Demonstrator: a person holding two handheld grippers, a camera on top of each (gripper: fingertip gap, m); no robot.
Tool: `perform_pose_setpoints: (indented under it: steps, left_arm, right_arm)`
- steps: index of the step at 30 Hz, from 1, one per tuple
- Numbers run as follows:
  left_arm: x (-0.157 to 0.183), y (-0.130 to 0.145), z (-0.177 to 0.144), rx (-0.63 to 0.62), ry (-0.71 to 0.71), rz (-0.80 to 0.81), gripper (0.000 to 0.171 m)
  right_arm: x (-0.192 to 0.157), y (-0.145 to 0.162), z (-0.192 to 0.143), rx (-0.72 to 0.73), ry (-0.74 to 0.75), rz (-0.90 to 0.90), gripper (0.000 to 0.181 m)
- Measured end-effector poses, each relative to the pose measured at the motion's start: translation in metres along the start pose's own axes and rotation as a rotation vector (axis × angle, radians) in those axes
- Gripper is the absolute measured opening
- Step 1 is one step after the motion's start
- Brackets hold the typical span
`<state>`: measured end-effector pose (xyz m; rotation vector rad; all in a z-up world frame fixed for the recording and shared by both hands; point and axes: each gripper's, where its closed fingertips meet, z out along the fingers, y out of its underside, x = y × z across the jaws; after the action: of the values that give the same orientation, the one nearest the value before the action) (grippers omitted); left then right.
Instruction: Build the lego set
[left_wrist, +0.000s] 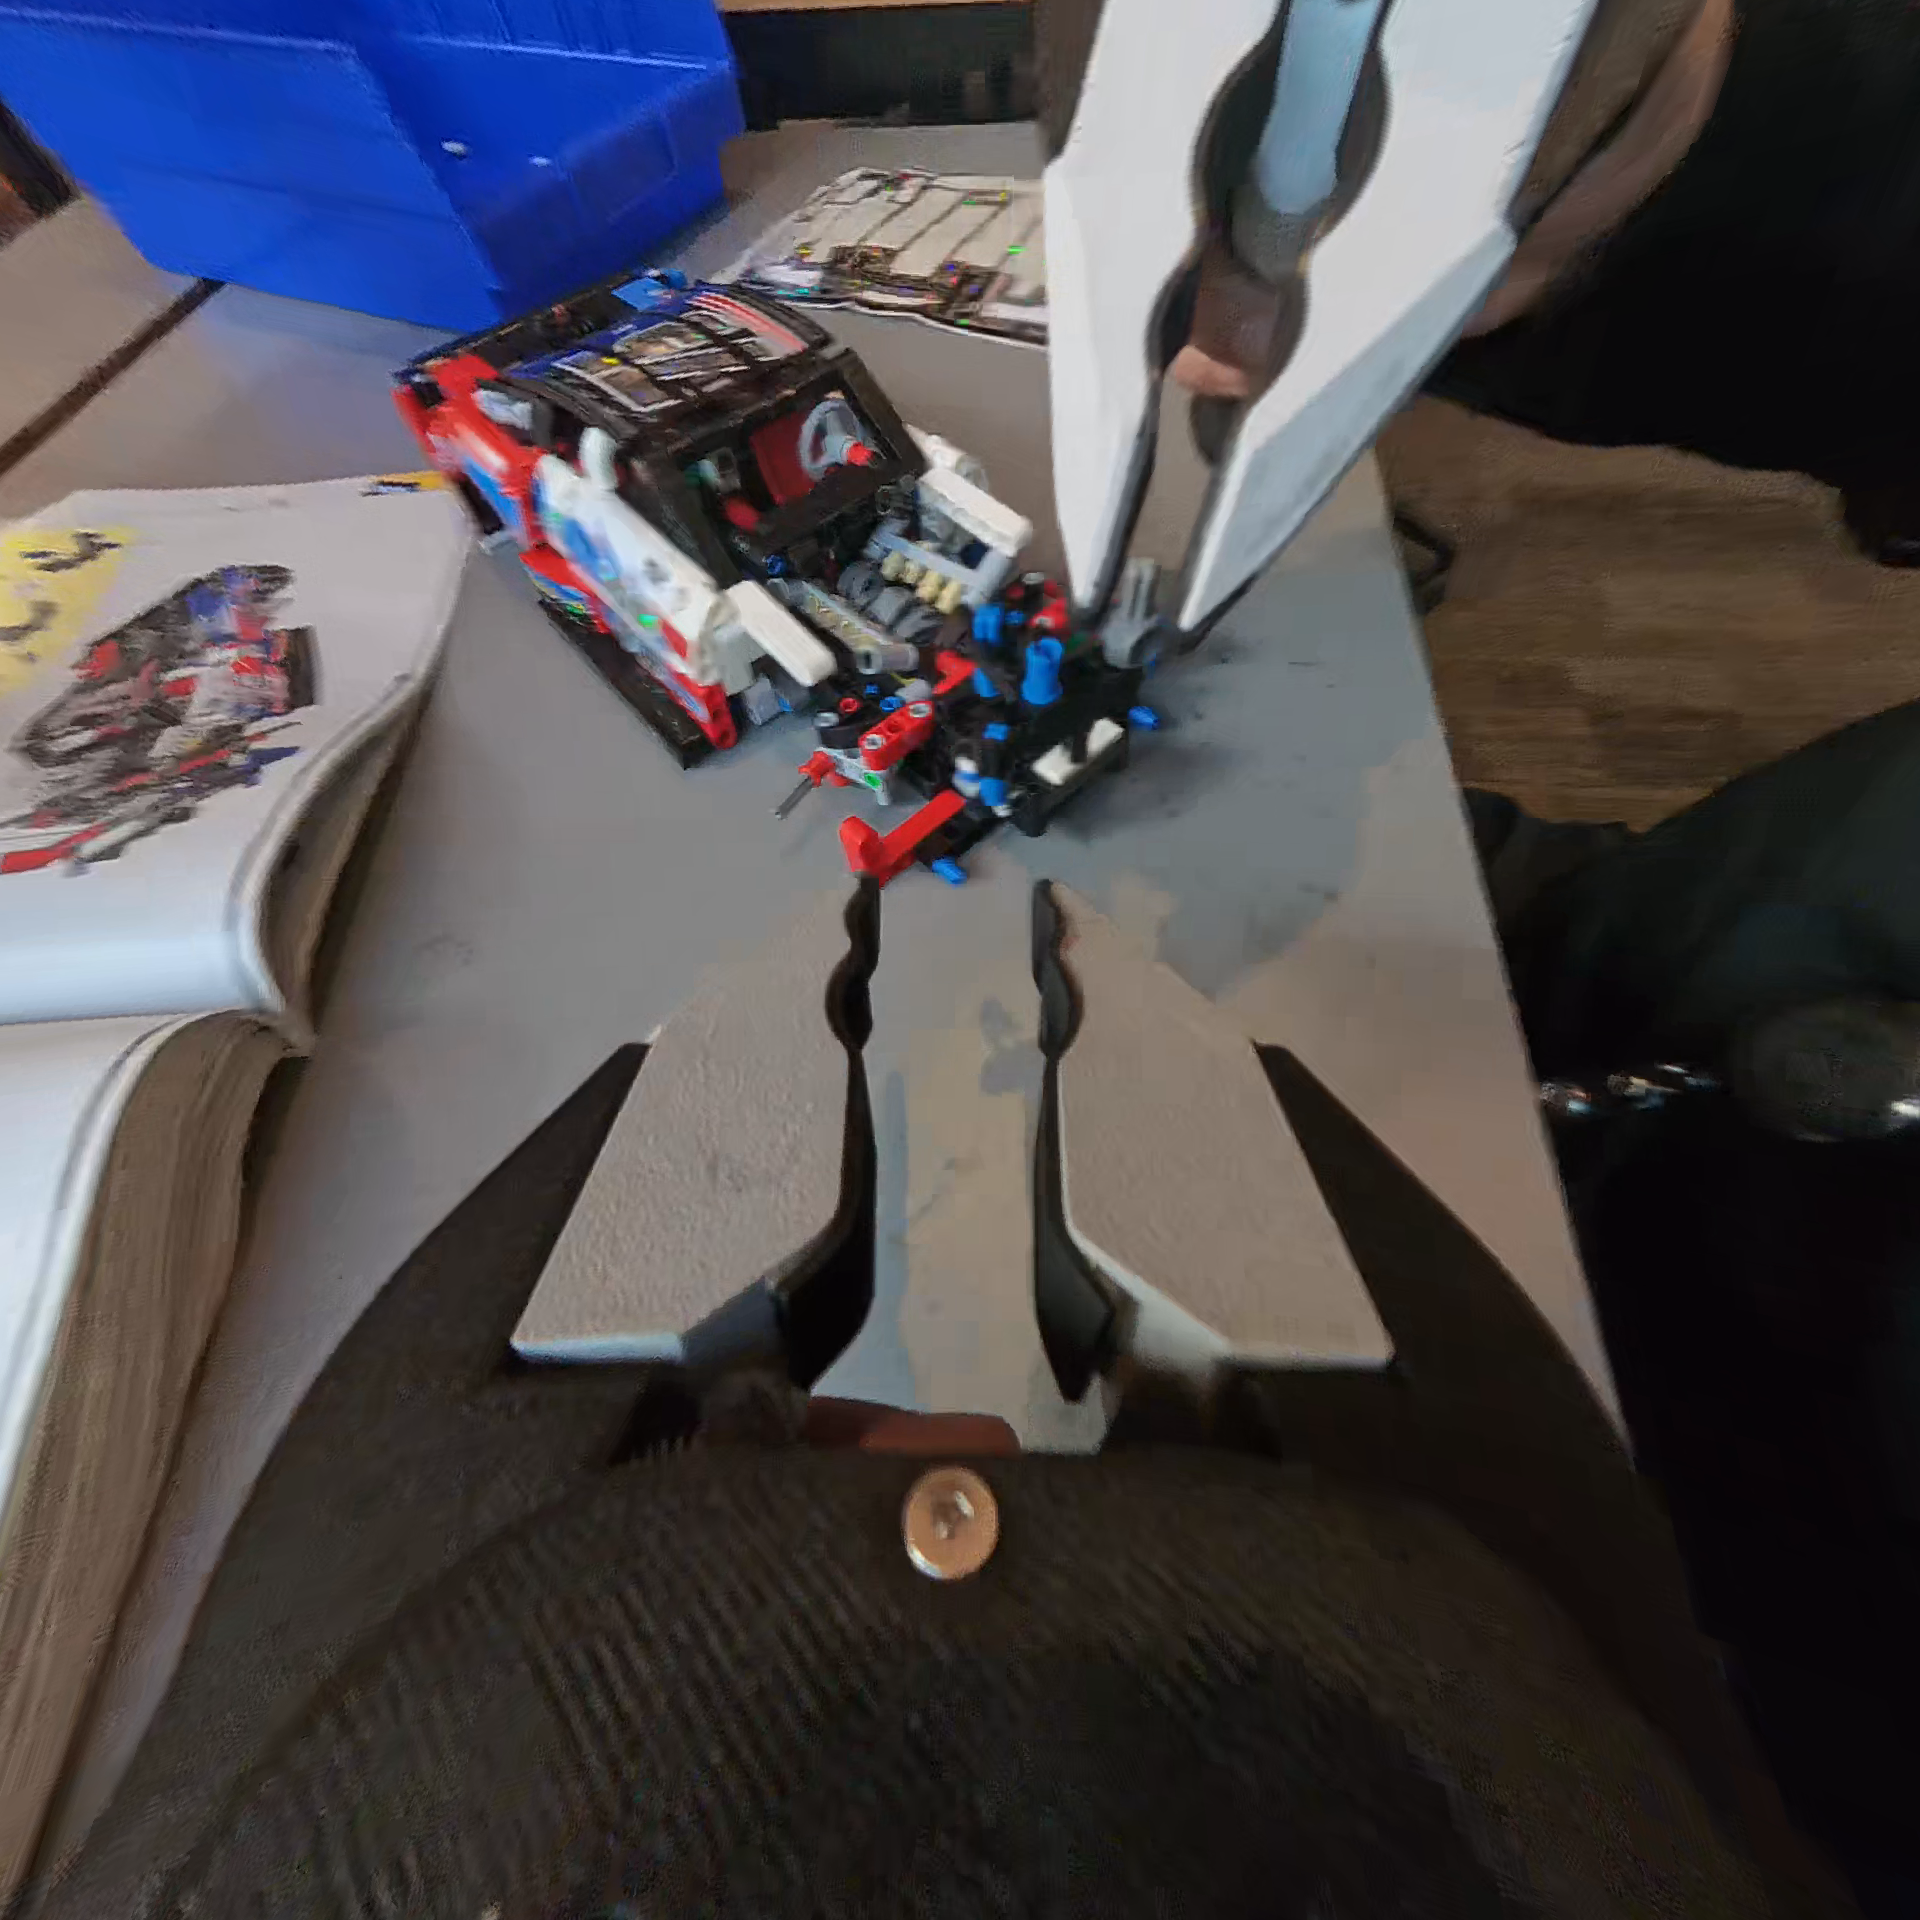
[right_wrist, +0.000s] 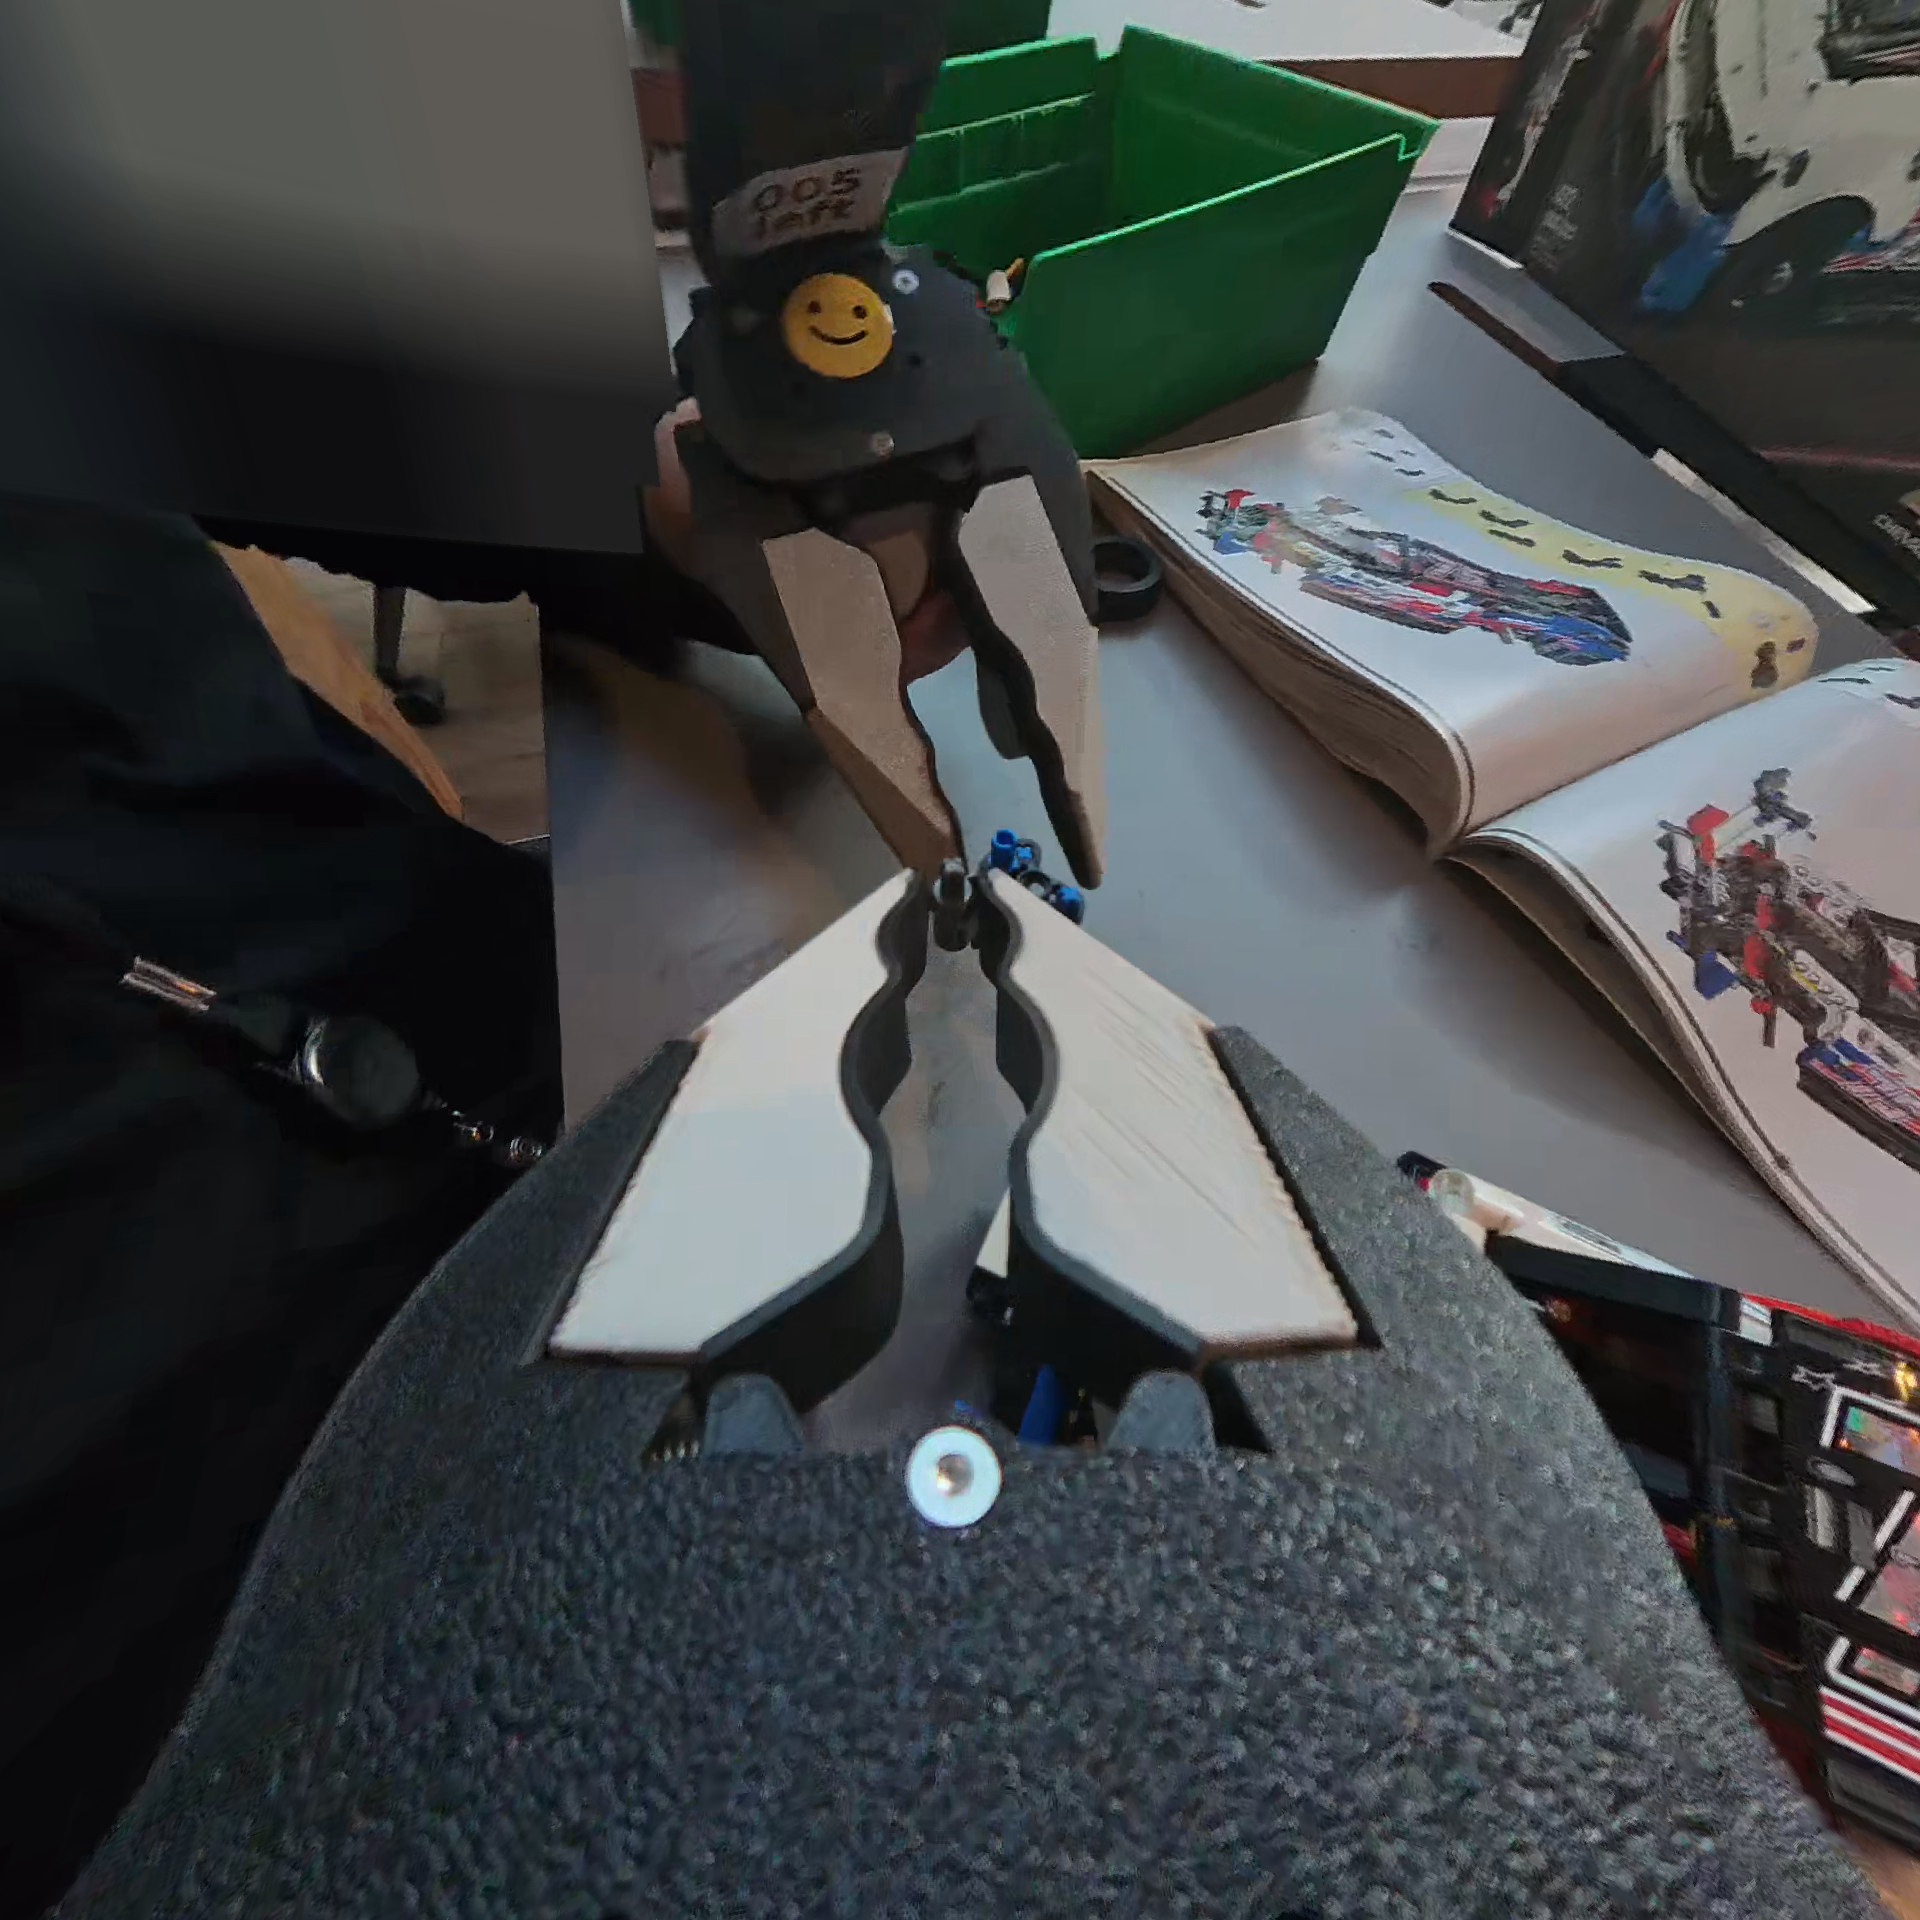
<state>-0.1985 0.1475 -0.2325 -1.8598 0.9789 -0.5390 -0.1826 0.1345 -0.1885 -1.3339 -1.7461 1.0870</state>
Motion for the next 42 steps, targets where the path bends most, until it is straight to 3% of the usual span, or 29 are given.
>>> perform_pose_setpoints:
  steps: [4, 12, 24, 28, 31, 42]
  left_arm:
    - [0.023, -0.009, -0.002, 0.057, 0.173, -0.024, 0.025]
    - [0.037, -0.008, -0.002, 0.09, 0.267, -0.028, 0.009]
    - [0.022, -0.003, -0.012, 0.11, 0.23, -0.14, 0.004]
    - [0.014, -0.003, -0.019, 0.111, 0.188, -0.117, 0.016]
    - [0.003, 0.008, -0.02, 0.043, 0.121, -0.059, 0.028]
    - [-0.001, 0.002, -0.022, 0.079, 0.137, -0.101, 0.026]
  right_arm:
    - [-0.008, 0.002, 0.001, 0.012, -0.048, -0.01, 0.008]
    - [-0.023, 0.008, 0.002, 0.03, -0.141, -0.016, 0.009]
    - [-0.015, 0.009, 0.015, -0.027, -0.189, -0.068, 0.009]
    - [-0.011, 0.0, 0.019, -0.054, -0.218, -0.107, 0.009]
    - [-0.006, -0.006, 0.023, -0.072, -0.247, -0.108, 0.009]
    - [0.009, -0.014, 0.039, -0.08, -0.314, -0.072, 0.009]
